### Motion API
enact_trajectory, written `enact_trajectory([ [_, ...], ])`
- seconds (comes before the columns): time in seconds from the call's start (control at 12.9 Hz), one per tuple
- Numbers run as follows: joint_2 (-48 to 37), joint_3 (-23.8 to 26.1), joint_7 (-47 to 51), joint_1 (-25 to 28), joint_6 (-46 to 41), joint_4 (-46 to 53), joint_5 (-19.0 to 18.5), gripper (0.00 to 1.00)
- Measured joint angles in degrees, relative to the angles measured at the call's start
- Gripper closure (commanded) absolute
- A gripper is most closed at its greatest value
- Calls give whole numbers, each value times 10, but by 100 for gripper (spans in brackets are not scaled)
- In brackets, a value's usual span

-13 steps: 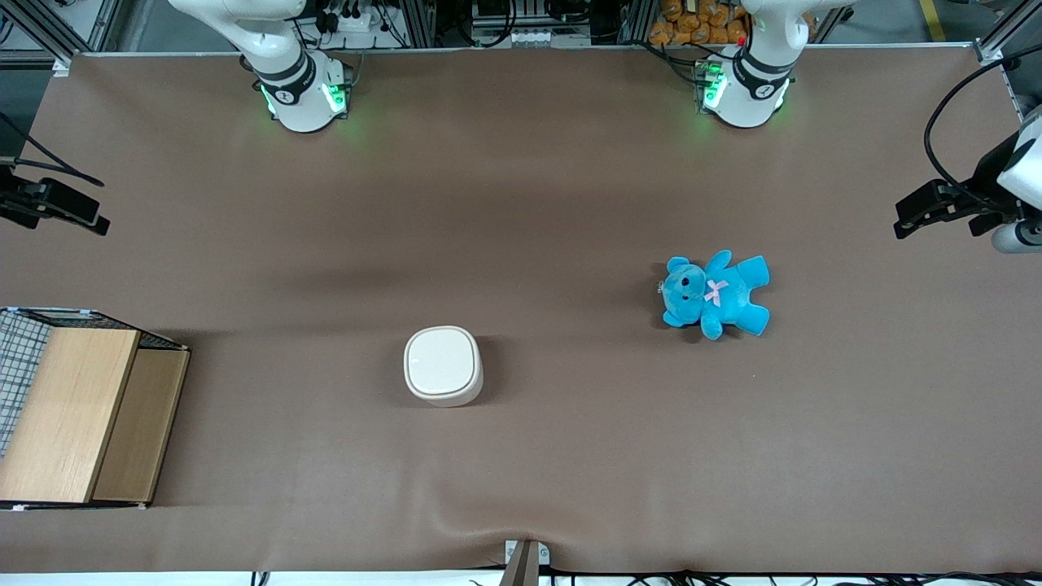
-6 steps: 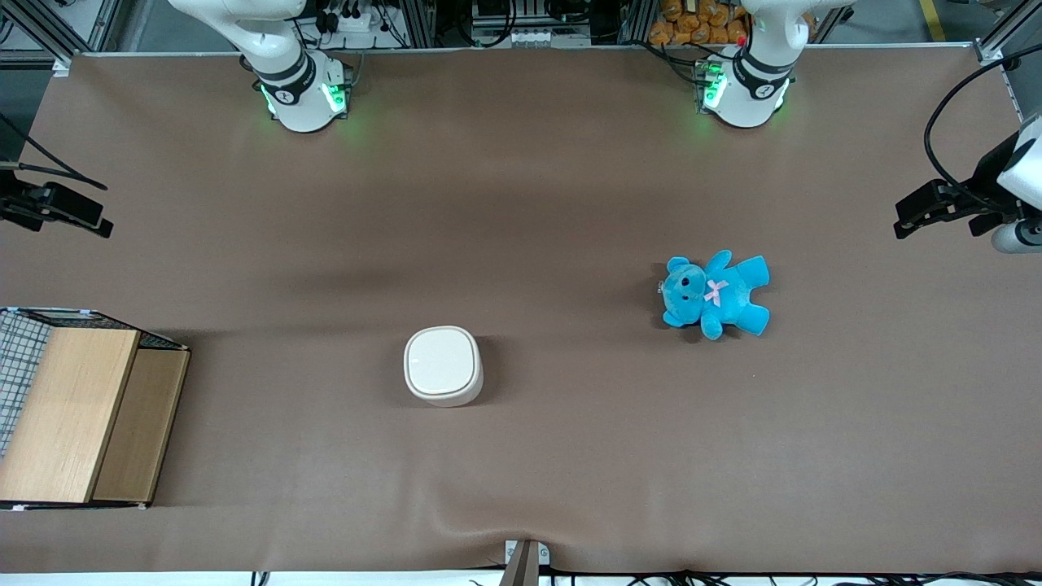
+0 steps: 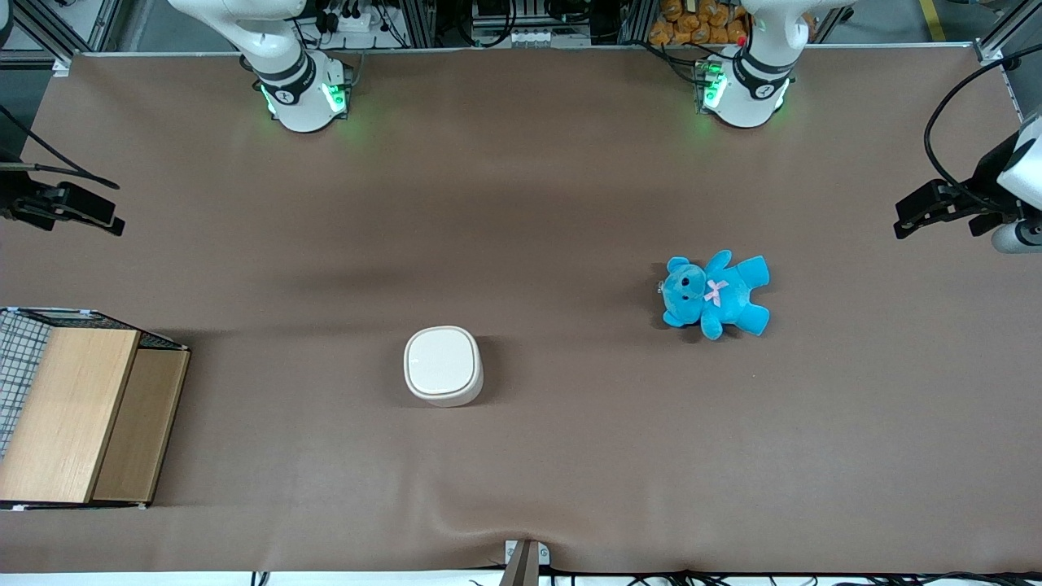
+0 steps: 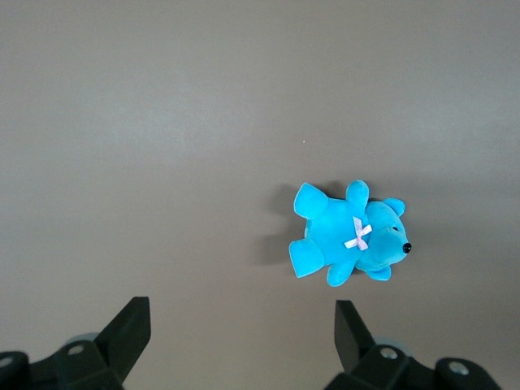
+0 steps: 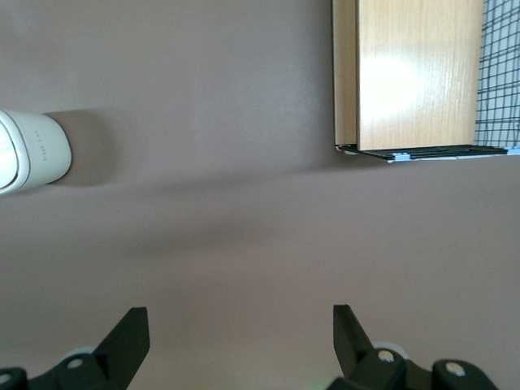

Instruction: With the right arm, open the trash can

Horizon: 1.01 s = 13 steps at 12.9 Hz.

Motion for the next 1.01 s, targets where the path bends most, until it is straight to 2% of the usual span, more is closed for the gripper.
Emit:
enact_trajectory([
  [0.31,16,12,0,7,6,2,0,24],
  [0.39,26,18,0,8,9,6,1,25],
  [0.54,53,31,2,10,15,21,3,33],
  [0.7,86,37,3,13,18,49,11,50],
  [0.93,128,39,9,24,28,82,29,68],
  [1.01,137,39,16,31,37,87,31,77],
])
